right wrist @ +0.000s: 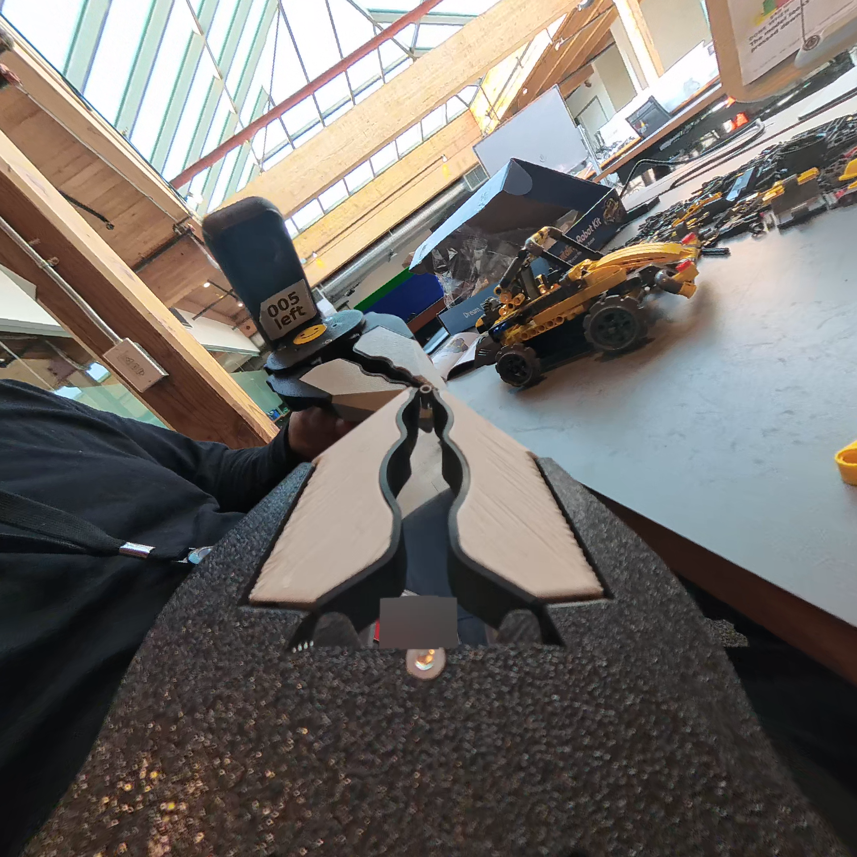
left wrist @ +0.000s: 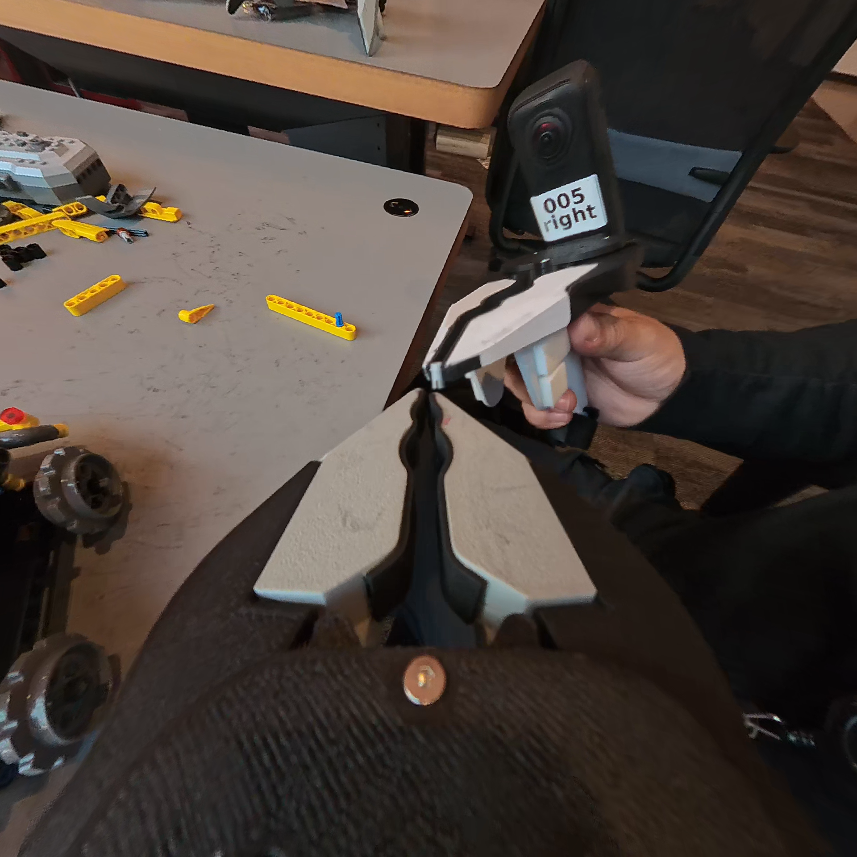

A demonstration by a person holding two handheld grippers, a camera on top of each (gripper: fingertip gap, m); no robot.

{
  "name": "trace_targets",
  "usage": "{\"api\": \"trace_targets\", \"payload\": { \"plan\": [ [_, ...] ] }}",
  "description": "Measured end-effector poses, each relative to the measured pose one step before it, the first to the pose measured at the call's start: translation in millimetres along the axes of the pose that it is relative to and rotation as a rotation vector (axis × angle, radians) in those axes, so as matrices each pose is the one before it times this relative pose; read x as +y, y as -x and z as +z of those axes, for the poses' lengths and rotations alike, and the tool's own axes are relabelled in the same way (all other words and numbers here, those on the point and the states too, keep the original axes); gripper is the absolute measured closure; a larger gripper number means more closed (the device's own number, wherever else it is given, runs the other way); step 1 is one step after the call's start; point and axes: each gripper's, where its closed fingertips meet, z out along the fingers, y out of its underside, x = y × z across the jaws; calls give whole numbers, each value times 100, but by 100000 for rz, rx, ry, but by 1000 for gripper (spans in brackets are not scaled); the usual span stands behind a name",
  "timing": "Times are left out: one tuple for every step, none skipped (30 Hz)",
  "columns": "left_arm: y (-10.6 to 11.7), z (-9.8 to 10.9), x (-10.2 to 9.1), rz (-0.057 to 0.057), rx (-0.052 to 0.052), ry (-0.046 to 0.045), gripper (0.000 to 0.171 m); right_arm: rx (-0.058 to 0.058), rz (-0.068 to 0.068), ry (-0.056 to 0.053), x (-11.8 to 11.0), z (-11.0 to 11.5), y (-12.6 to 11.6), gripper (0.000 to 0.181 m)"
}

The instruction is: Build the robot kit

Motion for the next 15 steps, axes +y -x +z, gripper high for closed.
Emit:
{"api": "trace_targets", "payload": {
  "plan": [
    [190,-13,99,1610,-1548,559,171,495,-11,226,51,-33,-123,177],
    [69,-25,45,1244,-727,229,171,208,-147,233,25,-13,-51,177],
    [-34,-25,-49,349,39,-188,171,-243,157,-123,-25,12,34,177],
    [16,-27,-65,-157,-194,-205,171,-366,409,-201,-20,14,39,177],
    [102,7,-9,573,-994,117,169,-410,777,-105,24,31,21,176],
    [140,17,9,2127,-1708,286,164,-514,1033,-221,18,23,23,176],
    [46,0,-54,3554,-1809,-307,162,-597,1039,-550,-28,7,32,176],
    [-107,-34,-144,4273,-1569,-951,161,-703,1039,-462,-25,3,35,176],
    [-172,-37,-140,4261,-1627,-880,161,-575,926,-102,-9,-6,12,176],
    [-146,-5,-77,3984,-1644,-313,160,-239,508,-105,-6,-16,-8,176],
    [-115,19,-27,3484,-1645,101,160,-347,245,-30,-13,-2,26,176],
    [-58,25,-33,2959,-1520,171,159,-361,334,399,65,14,23,176],
    [-39,18,-69,2714,-1187,-27,159,-322,446,615,101,34,20,176],
    [-25,-32,-144,2695,-1115,-545,159,-241,466,359,81,39,2,176],
    [54,-70,-180,2765,-1345,-817,160,-211,303,42,32,26,9,176]
  ]
}}
